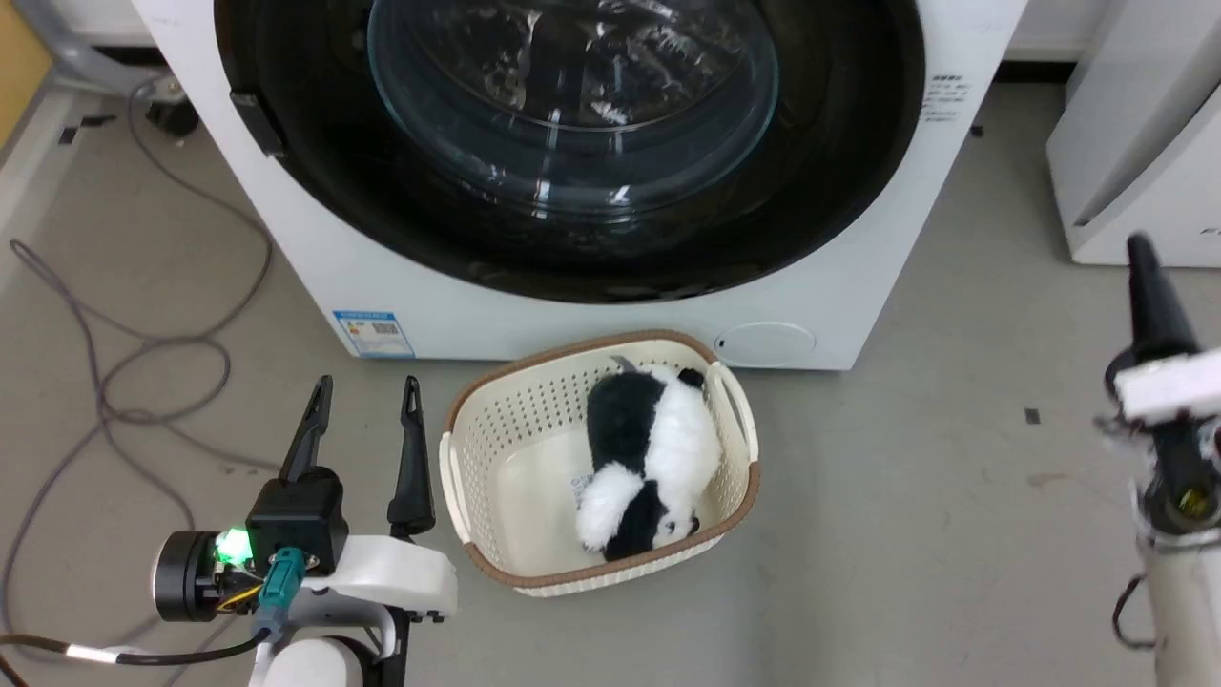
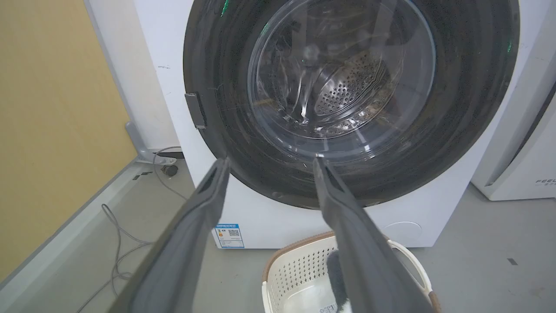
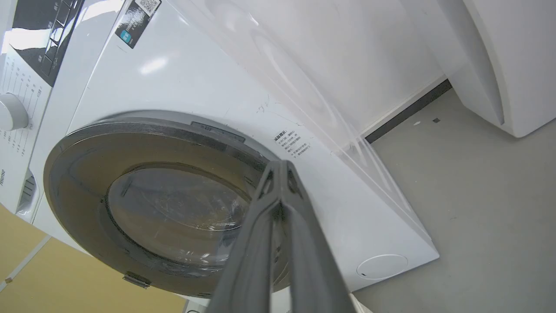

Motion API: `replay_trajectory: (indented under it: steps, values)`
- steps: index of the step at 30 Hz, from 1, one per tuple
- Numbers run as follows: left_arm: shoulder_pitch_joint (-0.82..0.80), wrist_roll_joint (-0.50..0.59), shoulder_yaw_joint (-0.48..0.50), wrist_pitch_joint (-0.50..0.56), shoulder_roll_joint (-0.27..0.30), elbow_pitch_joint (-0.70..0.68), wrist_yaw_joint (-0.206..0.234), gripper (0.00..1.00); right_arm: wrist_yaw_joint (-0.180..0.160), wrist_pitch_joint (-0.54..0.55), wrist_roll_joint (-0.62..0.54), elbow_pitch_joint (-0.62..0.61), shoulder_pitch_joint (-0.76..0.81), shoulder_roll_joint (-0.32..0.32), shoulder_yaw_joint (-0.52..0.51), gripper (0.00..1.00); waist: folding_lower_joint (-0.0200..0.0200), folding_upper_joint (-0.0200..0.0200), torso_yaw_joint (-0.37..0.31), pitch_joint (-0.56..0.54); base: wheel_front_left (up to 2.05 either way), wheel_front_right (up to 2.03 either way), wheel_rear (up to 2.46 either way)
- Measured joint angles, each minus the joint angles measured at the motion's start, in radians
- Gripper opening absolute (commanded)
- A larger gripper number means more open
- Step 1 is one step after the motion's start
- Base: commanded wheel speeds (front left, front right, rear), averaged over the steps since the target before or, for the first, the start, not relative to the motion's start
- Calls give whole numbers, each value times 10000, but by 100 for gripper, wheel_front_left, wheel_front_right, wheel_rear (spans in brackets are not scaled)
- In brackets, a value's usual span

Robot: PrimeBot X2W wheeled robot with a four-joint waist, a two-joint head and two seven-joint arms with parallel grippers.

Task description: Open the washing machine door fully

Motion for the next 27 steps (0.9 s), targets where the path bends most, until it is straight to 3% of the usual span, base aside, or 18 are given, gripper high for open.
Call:
replay_trajectory:
  steps: [16,27]
  values:
    - [-539,0,-270,-288,4,-217,347,100,0,174,1151,2610,-3773,-938,947,0,1,0,480,1121,0,0,0]
    - [-928,-88,-454,-543,2,-303,598,100,0,454,1772,4050,-5962,-1210,1728,0,1,0,820,1874,0,0,0]
